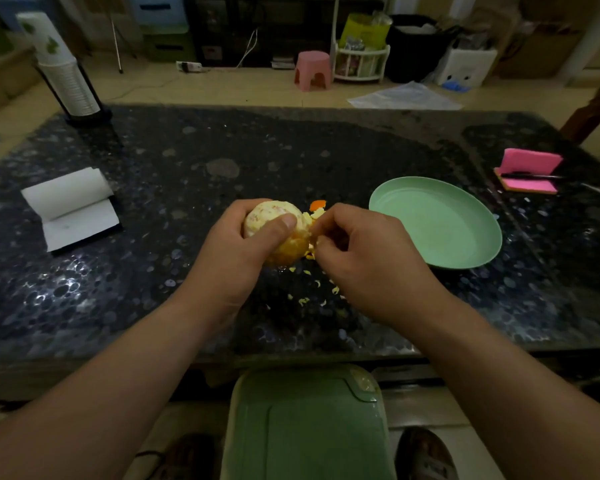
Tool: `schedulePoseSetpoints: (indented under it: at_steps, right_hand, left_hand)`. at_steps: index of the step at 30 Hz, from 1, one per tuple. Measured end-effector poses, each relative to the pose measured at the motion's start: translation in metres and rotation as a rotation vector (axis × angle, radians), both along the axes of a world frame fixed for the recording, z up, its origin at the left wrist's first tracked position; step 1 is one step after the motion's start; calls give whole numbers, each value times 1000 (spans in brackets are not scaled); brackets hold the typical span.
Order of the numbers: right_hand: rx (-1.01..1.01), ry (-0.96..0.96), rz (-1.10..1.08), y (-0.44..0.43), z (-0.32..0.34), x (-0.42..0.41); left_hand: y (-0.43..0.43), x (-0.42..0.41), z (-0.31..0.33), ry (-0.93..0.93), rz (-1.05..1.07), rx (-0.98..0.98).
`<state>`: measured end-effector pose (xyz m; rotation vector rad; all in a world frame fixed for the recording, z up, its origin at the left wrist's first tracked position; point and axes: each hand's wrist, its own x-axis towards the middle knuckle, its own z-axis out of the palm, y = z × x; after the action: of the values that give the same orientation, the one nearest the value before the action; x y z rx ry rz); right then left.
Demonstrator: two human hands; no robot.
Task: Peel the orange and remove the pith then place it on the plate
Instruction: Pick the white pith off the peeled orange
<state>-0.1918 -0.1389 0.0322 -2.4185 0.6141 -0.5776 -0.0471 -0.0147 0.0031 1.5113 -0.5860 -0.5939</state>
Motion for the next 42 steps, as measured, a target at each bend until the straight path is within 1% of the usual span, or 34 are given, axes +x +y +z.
schedulePoseSetpoints:
  at_steps: [4, 10, 12, 14, 16, 18, 21, 25, 29, 33, 38, 40, 42]
  right_hand:
    - [-10, -30, -9, 3, 1, -1]
    - [-84, -13, -3, 1, 1, 0]
    - [-160, 25, 17, 2, 1, 1]
    - [-280, 81, 16, 6, 2, 3]
    - [-367, 68, 2, 8, 0, 6]
    - [-389, 15, -10, 9, -2, 8]
    - [-310, -34, -31, 4, -3, 7]
    - [-66, -87, -46, -3, -5, 4]
    - [51, -82, -28, -5, -4, 1]
    - [85, -93, 30, -2, -1, -1]
    - [66, -123, 43, -1, -1, 0]
    - [45, -140, 44, -2, -2, 0]
    - [-21, -143, 53, -2, -3, 0]
  left_hand:
    - [0, 0, 0, -6, -18, -1]
    - [4, -3, 2, -99, -18, 49]
    - [4, -2, -1, -161, -6, 88]
    - [4, -2, -2, -215, 14, 121]
    - [4, -3, -2, -241, 22, 136]
    - [4, -4, 0, -247, 16, 139]
    - [4, -2, 2, -164, -7, 114]
    - [2, 0, 5, 32, -44, 34]
    - [1, 0, 6, 89, -49, -11]
    - [2, 2, 7, 72, -38, -9]
    - [3, 1, 8, 58, -39, -11]
    - [3, 1, 8, 49, -34, -11]
    - [3, 0, 7, 41, -29, -10]
